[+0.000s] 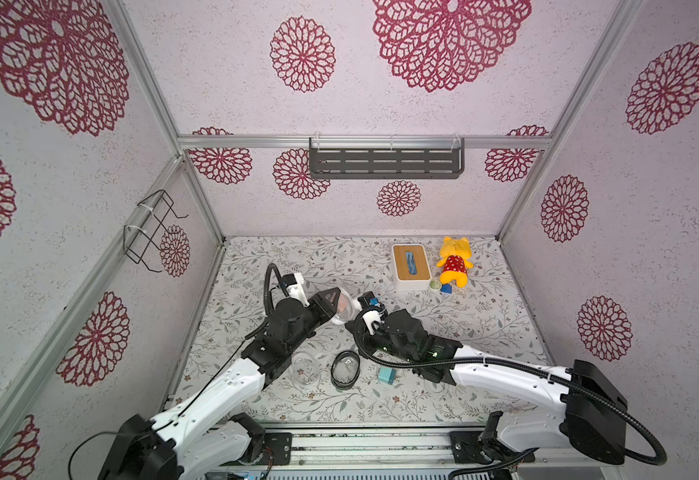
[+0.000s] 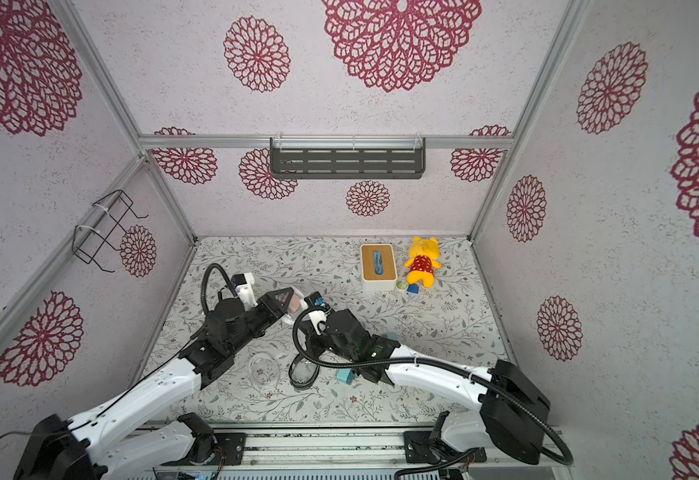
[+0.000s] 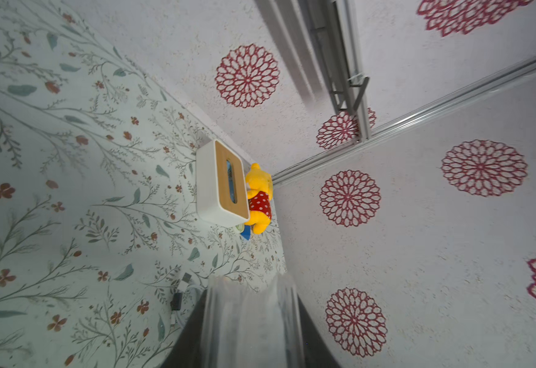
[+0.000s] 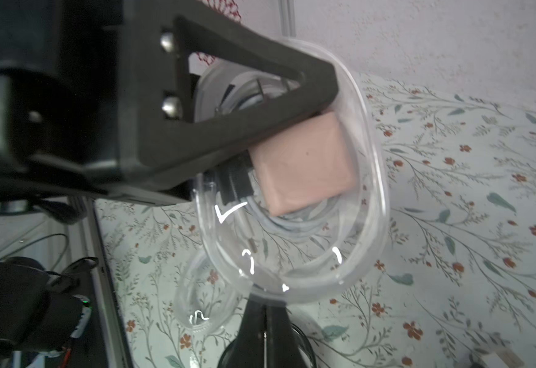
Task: Pack away charging kits
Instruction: Zip the zipper on the storage bag.
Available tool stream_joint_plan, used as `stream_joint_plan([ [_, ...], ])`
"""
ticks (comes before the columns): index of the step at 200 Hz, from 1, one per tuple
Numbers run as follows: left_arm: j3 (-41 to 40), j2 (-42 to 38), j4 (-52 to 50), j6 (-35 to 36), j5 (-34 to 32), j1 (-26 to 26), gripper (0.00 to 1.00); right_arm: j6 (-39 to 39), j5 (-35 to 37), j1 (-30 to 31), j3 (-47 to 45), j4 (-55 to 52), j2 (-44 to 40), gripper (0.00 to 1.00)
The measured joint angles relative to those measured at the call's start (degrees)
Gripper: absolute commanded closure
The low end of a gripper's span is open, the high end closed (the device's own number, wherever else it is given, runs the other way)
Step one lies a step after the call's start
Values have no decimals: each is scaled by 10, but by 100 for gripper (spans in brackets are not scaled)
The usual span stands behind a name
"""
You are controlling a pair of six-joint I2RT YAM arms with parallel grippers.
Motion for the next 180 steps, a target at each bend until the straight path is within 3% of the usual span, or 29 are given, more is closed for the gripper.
stream_joint_plan([
  [63,34,289,116,-30,61,15,100,33,48,-11,-27,26,128,100],
  [100,41,377,170,-53,109,33,100,49,50,-17,-30,53,175,100],
  [143,41,403,192,-68,126,42,47,66,38,-20,-30,81,200,100],
  [180,33,403,215,-83,123,45,32,77,5,-26,-30,111,204,100],
])
